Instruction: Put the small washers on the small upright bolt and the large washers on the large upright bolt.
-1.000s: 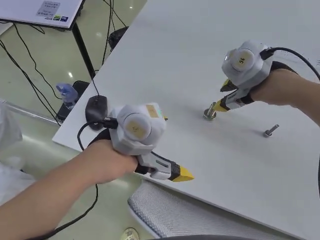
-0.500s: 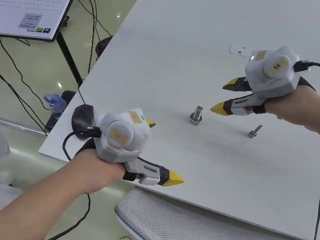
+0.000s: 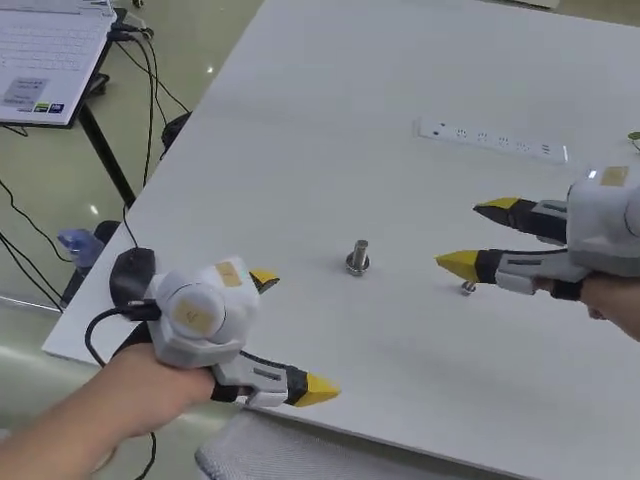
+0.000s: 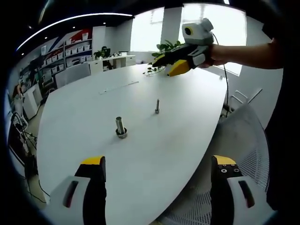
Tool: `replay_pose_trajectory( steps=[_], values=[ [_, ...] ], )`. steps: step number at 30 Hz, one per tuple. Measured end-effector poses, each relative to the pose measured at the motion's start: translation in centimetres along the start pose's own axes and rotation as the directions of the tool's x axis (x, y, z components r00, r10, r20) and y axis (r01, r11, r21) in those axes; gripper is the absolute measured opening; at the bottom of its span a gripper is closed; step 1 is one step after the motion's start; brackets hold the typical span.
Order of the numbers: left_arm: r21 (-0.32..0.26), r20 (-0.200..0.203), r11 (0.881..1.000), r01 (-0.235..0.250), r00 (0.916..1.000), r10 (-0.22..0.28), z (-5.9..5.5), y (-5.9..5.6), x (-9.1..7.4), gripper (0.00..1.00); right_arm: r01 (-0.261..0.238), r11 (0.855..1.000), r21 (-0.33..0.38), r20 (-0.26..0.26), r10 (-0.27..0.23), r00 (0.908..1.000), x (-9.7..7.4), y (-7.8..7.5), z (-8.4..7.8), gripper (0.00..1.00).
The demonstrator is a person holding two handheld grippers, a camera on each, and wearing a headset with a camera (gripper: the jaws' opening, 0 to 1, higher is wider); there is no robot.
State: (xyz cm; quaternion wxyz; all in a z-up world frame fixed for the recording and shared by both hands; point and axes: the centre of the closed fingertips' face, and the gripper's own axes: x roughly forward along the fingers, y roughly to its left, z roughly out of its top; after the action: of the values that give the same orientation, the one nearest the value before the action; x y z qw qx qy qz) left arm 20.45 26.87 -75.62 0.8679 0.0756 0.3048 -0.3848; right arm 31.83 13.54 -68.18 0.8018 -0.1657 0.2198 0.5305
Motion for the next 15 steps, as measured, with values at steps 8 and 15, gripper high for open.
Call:
replay_pose_trajectory(
  steps=[8,15],
  values=[
    [0.008,0.008,1.0,-0.015,0.9999,0.015,0.6,-0.3,-0.1,0.93,0.061,0.997,0.057,0.077,-0.065,0.9949,-3.9,0.8,-1.9,0.62],
    [0.014,0.008,1.0,-0.023,0.9997,0.023,1.1,-0.5,-0.5,0.93,0.084,0.981,0.173,0.097,-0.102,0.9901,-6.1,1.6,-3.7,0.72]
  ],
)
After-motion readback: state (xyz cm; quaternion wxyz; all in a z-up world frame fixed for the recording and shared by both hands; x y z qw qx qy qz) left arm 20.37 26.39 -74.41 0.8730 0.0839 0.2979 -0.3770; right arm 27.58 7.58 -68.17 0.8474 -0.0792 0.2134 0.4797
